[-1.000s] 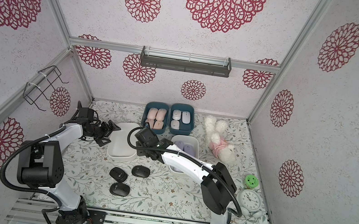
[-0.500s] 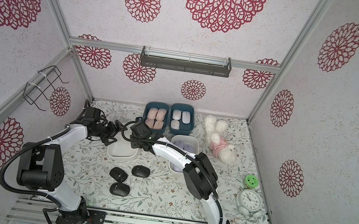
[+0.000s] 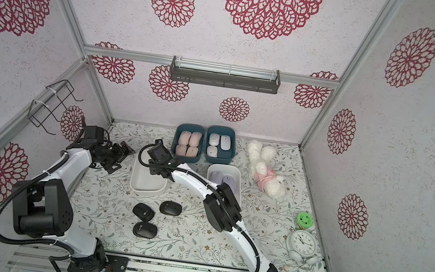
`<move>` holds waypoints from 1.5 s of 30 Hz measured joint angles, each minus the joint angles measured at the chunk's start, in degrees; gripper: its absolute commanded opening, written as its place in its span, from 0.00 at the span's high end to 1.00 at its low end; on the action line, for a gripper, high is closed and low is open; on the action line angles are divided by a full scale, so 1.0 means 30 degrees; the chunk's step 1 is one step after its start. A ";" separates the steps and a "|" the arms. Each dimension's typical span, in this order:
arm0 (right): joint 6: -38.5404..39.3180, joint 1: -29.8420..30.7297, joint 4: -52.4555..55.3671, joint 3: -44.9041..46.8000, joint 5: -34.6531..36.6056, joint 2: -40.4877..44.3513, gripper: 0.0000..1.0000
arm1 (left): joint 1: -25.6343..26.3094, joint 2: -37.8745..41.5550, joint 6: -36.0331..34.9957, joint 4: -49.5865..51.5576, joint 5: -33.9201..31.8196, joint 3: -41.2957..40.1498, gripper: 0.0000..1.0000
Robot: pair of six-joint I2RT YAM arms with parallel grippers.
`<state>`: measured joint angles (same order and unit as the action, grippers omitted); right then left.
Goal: Place the mice by color into the storage box
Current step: Adjust the storage box at the center of the board.
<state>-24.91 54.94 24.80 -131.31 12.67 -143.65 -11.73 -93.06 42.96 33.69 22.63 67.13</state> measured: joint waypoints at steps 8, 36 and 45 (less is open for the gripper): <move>-0.0036 0.0015 0.0590 -0.1450 0.1508 -0.1902 0.46 | 0.1064 -0.1523 -0.0204 0.1071 -0.0197 0.0474 0.20; -0.0051 0.0525 0.0517 0.3140 0.1173 0.1399 0.45 | 0.4779 -0.3060 -0.2535 0.3752 -0.3264 0.1574 1.00; -0.0051 0.0488 0.0219 0.3971 0.0335 0.1530 0.45 | 0.5224 -0.3118 -0.4182 0.5027 -0.4459 0.2674 0.32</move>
<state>-25.06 56.40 25.45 -119.39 13.67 -139.06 3.95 -102.41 30.41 48.77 9.26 75.16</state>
